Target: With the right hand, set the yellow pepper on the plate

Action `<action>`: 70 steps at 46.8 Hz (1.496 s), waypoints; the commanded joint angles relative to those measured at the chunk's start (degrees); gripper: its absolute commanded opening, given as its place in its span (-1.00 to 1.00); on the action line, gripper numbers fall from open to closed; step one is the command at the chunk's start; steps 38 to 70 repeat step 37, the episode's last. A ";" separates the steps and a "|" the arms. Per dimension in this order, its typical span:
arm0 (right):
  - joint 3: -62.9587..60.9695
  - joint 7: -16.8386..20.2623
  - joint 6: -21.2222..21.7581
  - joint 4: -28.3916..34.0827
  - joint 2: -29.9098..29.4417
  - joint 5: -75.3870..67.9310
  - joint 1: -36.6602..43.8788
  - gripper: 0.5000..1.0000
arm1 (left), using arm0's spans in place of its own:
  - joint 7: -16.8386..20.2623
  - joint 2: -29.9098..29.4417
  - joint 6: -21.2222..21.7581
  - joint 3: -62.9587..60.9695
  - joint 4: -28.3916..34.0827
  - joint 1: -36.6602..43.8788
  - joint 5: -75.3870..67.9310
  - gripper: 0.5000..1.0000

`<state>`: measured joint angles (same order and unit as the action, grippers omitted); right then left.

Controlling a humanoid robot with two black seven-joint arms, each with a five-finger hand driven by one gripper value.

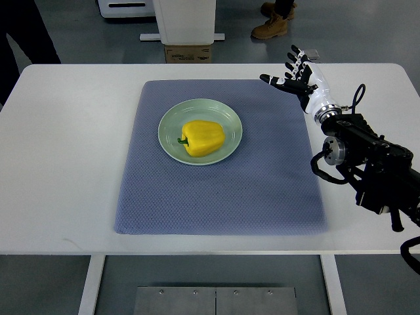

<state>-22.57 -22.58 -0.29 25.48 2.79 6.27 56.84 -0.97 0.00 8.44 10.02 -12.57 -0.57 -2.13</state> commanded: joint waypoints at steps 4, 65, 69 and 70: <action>-4.32 2.97 3.10 -3.76 0.29 -2.92 -0.86 1.00 | 0.00 0.00 0.00 0.00 0.00 0.04 0.02 1.00; -7.31 3.33 2.84 -9.83 -0.15 -6.88 -1.03 1.00 | 0.00 0.00 0.00 0.00 0.00 0.04 -0.07 1.00; -7.31 3.33 2.84 -9.83 -0.15 -6.88 -1.03 1.00 | 0.00 0.00 0.00 0.00 0.00 0.04 -0.07 1.00; -7.31 3.33 2.84 -9.83 -0.15 -6.88 -1.03 1.00 | 0.00 0.00 0.00 0.00 0.00 0.04 -0.07 1.00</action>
